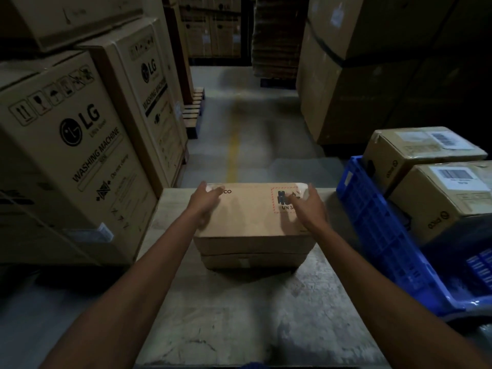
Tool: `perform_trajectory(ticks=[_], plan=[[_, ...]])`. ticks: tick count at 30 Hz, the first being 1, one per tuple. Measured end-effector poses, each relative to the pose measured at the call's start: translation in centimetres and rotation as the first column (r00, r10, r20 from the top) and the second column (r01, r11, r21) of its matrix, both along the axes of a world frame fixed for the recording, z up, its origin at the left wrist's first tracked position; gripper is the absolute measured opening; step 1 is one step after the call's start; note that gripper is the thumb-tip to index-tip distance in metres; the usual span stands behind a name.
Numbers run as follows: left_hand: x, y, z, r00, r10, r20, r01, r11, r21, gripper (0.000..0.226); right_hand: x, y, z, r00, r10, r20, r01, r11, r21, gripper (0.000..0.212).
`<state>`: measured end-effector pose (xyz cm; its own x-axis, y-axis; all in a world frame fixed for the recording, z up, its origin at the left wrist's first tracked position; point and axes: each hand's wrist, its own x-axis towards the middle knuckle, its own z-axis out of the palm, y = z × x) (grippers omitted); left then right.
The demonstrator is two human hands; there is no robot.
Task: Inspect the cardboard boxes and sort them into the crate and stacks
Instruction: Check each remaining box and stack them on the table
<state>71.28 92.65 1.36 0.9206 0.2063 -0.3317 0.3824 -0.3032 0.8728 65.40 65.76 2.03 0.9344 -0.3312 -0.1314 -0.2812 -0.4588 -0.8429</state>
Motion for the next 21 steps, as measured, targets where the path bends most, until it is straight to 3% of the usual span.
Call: perform_trajectory(ticks=[2,3,6,11,16,19,21], plan=[[-0.5,0.1,0.1,0.994,0.043,0.097,-0.051,0.995,0.088,0.068,-0.4,0.1,0.3,0.999,-0.045,0.03,0.046,0.999,-0.021,0.081],[-0.9,0.2,0.3,0.987,0.07,0.146,-0.085,0.992,0.098,0.061,-0.7,0.0,0.2,0.997,-0.055,0.06,0.058,0.998,-0.04,0.08],[-3.2,0.6,0.5,0.962,0.136,0.236,-0.161,0.983,0.09,0.055,-2.6,0.0,-0.1,0.986,-0.113,0.123,0.114,0.993,-0.004,0.054],[-8.2,0.9,-2.9,0.981,0.055,0.185,-0.103,0.96,0.261,0.027,-5.8,0.1,-4.3,0.984,-0.176,-0.039,0.172,0.98,-0.097,0.042],[-11.8,2.0,-5.9,0.998,-0.069,0.003,0.064,0.932,0.357,0.033,-7.2,0.5,-6.4,0.973,-0.066,-0.222,0.014,0.974,-0.227,0.045],[-9.8,2.7,-4.9,0.971,-0.237,0.037,0.185,0.836,0.517,0.049,-6.1,1.2,-6.1,0.959,0.021,-0.282,-0.126,0.923,-0.363,0.05],[-7.5,2.4,-3.5,0.913,-0.404,0.055,0.288,0.734,0.615,0.068,-4.8,2.3,-5.2,0.961,0.131,-0.243,-0.231,0.865,-0.445,0.057]])
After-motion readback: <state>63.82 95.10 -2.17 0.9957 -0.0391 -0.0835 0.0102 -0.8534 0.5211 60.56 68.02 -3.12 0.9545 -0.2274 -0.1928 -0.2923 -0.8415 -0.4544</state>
